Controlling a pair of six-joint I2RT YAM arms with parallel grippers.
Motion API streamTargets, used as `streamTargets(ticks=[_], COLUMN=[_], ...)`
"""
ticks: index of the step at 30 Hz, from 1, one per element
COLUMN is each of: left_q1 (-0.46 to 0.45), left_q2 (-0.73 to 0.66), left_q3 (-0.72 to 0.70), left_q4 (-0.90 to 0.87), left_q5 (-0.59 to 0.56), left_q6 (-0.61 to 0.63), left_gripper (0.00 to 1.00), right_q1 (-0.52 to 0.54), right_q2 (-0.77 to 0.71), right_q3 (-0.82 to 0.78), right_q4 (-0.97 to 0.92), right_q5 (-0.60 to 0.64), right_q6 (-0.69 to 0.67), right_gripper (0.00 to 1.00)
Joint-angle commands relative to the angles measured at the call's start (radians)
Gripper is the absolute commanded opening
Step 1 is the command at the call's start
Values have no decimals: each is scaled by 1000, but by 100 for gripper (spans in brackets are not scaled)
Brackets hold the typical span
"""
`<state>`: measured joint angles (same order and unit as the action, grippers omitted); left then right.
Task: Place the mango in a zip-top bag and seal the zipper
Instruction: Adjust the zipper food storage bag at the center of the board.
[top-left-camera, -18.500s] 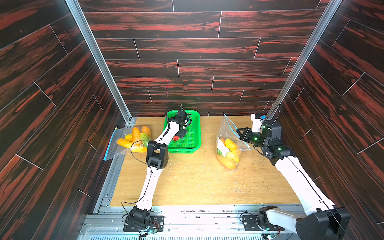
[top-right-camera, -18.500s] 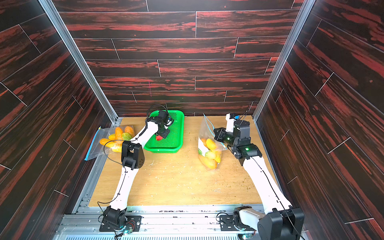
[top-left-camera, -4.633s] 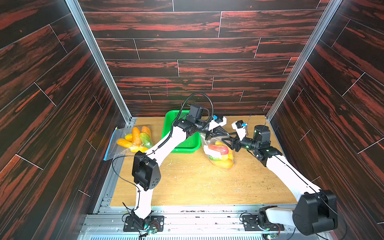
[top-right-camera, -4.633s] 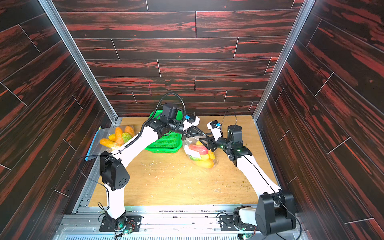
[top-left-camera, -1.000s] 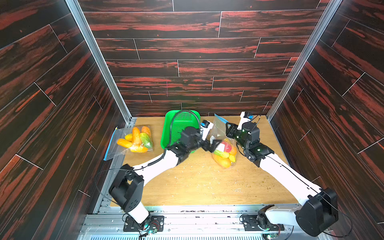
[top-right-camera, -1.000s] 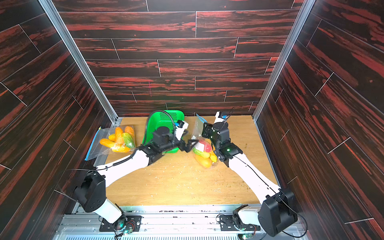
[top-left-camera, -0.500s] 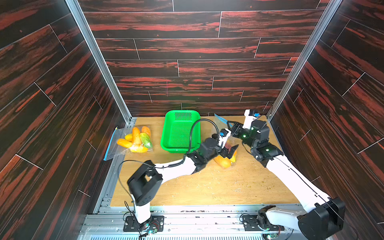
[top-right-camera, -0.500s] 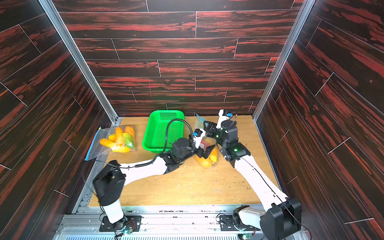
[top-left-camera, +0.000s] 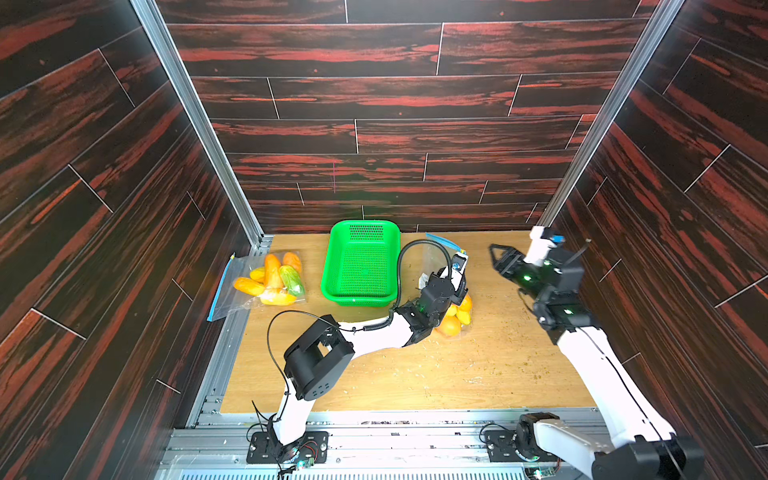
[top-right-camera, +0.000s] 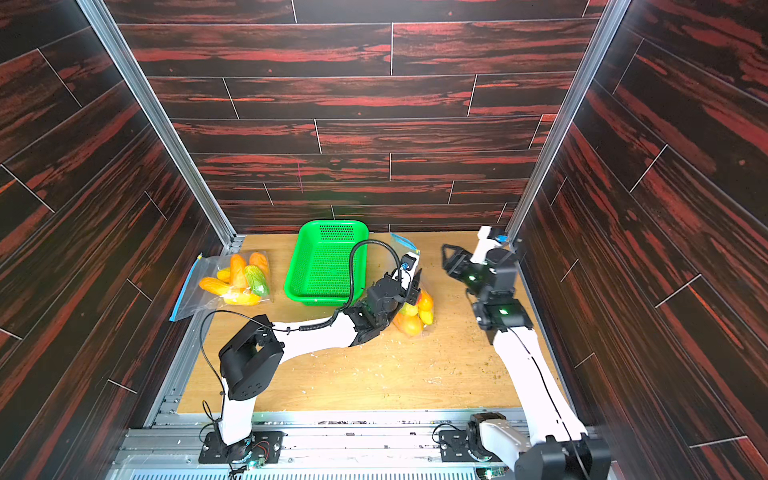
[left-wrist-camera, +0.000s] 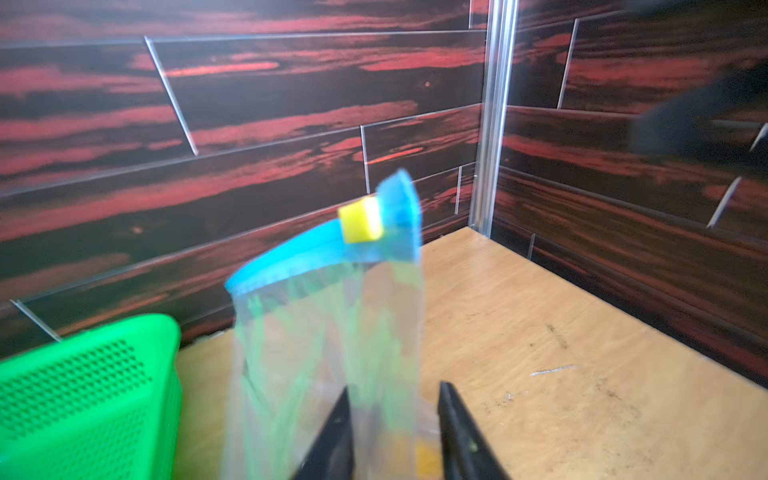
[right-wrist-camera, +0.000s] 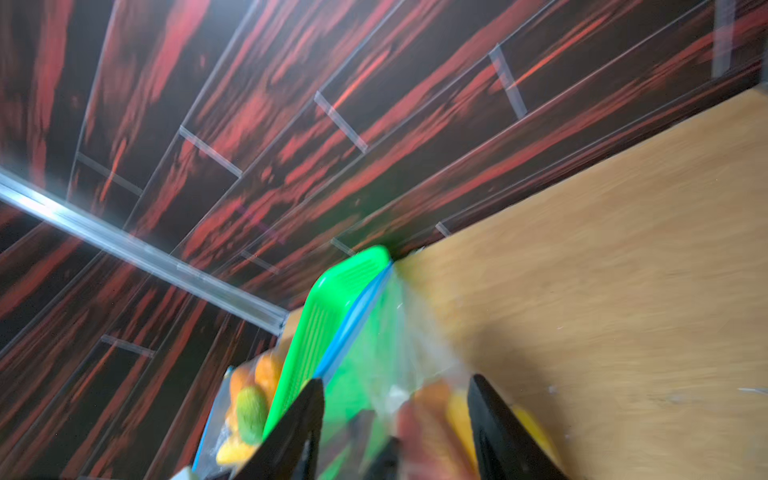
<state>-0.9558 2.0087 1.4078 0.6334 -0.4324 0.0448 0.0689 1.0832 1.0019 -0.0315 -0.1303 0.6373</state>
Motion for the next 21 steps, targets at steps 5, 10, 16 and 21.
streamTargets(ticks=[5, 10, 16, 21], left_q1=[16, 124, 268, 310], left_q2=[-98, -185, -196, -176], left_q3=[-43, -21, 100, 157], left_q4=[63, -54, -229, -298], left_q5=[92, 540, 954, 1099], left_q6=[62, -10, -44, -5], left_gripper=[0, 0, 0, 0], right_q1=[-117, -137, -152, -145], right_q2=[4, 58, 52, 53], right_q3=[37, 108, 130, 121], right_q4=[-40, -183, -187, -117], right_q5=[-369, -568, -717, -825], right_q6=[-315, -634, -805, -901], right_gripper=[63, 64, 64, 64])
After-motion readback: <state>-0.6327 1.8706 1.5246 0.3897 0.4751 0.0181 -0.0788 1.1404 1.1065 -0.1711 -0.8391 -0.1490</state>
